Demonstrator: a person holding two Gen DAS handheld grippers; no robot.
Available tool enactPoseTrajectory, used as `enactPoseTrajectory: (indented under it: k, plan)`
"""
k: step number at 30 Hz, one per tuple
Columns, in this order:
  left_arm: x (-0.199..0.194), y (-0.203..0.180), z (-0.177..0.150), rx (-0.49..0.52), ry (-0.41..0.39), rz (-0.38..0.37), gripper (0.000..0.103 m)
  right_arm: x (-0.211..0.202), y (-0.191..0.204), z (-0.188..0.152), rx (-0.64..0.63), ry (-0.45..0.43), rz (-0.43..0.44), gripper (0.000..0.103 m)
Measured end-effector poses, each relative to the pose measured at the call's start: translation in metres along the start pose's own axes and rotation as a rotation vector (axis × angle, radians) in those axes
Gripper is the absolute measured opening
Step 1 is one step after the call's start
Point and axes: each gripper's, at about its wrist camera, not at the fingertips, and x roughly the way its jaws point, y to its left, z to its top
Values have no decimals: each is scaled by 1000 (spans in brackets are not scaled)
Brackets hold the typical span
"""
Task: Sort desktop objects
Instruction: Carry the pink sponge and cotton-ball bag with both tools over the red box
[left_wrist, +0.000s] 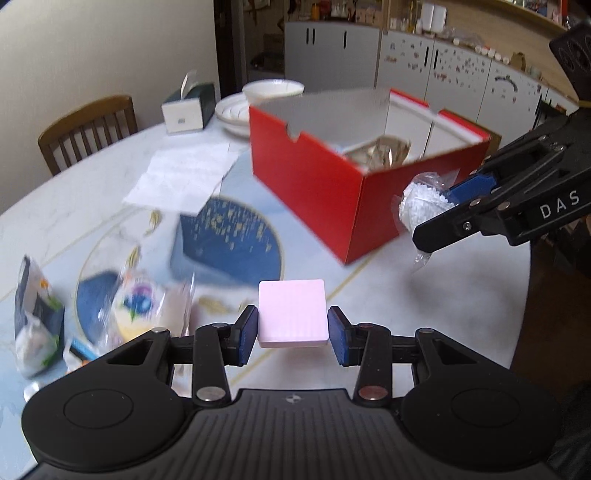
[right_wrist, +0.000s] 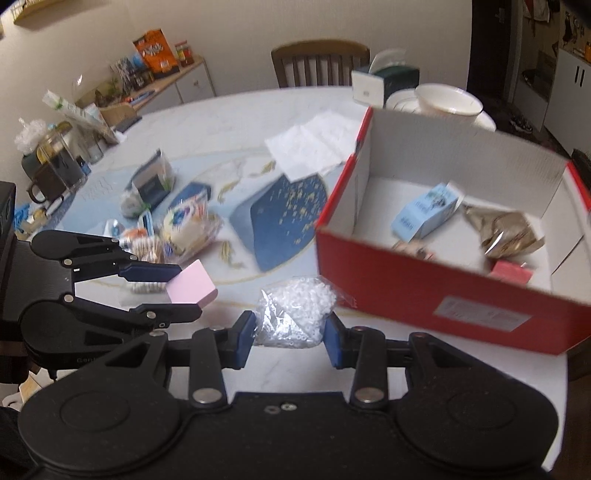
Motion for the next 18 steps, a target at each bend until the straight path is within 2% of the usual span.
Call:
enactPoseTrajectory:
  k: [8,18]
  plan:
    - [-4,-20,42,27,-66,-13,40,-30,-33,17,8,-60,4,38]
    - [9,-46,88,74,-104,-23,40,-52,-92,31,29,-122,-52,38]
